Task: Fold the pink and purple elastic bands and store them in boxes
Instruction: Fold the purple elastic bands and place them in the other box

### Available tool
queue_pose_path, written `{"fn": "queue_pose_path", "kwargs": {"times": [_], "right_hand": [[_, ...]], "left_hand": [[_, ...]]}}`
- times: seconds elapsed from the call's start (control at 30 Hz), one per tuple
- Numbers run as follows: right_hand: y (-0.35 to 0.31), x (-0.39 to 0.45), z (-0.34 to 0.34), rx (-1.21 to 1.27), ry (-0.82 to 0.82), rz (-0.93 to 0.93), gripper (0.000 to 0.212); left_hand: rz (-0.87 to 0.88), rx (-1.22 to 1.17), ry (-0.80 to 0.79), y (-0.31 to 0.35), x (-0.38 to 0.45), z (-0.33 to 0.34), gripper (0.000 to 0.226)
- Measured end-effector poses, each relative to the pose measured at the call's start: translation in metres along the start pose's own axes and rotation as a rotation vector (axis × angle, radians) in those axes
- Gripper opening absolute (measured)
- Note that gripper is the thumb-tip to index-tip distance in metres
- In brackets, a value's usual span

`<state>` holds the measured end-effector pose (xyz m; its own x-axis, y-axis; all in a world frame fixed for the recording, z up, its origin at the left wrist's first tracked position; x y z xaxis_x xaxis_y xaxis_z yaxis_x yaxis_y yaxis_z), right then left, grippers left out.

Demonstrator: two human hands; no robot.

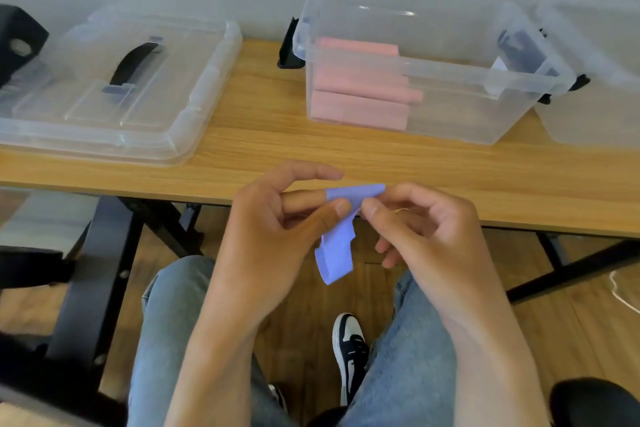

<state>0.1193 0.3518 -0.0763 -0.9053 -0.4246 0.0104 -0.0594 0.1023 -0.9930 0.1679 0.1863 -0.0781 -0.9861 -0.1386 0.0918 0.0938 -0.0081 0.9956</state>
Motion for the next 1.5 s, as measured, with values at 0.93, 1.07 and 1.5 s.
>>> {"fn": "queue_pose_path", "kwargs": {"times": [0.93,1.07,1.5], "right_hand": [[0.018,0.008,-0.010,-0.202,0.042,-0.177,0.014],[0.017,0.006,-0.006,-0.085,-0.021,-0.117,0.015],[0.018,0.006,-0.008,0.007,-0.016,-0.081,0.027]], "left_hand": [[0.088,0.455,0.086,-0.005,0.005,-0.007,0.012],[0.021,0.337,0.090,-0.009,0.003,-0.007,0.015],[-0.109,0.091,0.045,-0.015,0.002,-0.010,0.010]]}}
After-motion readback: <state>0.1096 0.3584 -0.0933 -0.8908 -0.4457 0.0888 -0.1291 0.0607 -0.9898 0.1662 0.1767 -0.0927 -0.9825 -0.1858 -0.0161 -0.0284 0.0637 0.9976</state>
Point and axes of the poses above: each hand's wrist, its own x-axis towards the middle knuckle, its own z-axis out of the palm, y = z × x, the point moved 5 cm from there along x, towards the middle knuckle, and after that the axes turned 8 degrees about -y, right-handed, at the moved point
